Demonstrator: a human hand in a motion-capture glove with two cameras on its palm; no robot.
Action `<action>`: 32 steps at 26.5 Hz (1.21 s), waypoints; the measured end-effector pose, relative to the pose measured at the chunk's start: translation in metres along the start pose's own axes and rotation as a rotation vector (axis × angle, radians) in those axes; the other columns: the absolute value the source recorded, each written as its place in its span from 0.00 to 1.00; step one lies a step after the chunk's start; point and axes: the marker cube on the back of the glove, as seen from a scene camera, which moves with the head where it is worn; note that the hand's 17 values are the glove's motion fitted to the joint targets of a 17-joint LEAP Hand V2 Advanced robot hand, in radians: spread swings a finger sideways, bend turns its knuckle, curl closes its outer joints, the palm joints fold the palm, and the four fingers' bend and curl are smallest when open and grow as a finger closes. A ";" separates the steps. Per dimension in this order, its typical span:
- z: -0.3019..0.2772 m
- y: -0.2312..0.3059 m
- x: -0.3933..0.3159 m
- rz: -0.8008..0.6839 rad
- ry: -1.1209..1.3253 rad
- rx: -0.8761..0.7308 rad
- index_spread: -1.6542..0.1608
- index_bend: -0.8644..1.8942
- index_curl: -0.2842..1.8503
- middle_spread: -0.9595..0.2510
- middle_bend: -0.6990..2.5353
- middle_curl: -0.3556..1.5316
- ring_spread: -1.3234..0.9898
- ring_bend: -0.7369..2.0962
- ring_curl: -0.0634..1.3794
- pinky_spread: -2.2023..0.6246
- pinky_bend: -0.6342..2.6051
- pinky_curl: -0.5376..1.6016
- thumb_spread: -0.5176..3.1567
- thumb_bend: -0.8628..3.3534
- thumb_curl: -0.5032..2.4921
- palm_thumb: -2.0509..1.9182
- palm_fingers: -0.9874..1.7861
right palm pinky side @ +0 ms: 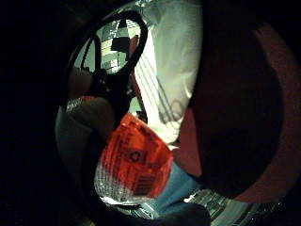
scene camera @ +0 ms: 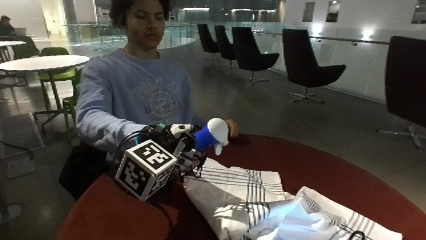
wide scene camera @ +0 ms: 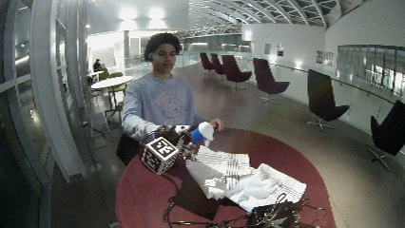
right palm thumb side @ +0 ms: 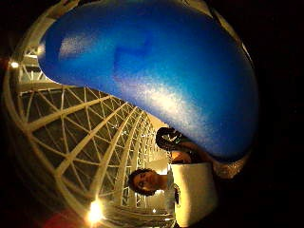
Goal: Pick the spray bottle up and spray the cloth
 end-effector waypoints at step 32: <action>0.017 -0.003 -0.003 0.036 0.050 -0.058 0.81 0.36 0.29 0.74 0.31 0.45 0.55 0.44 0.32 0.86 0.25 0.40 0.35 0.20 0.38 0.73 0.75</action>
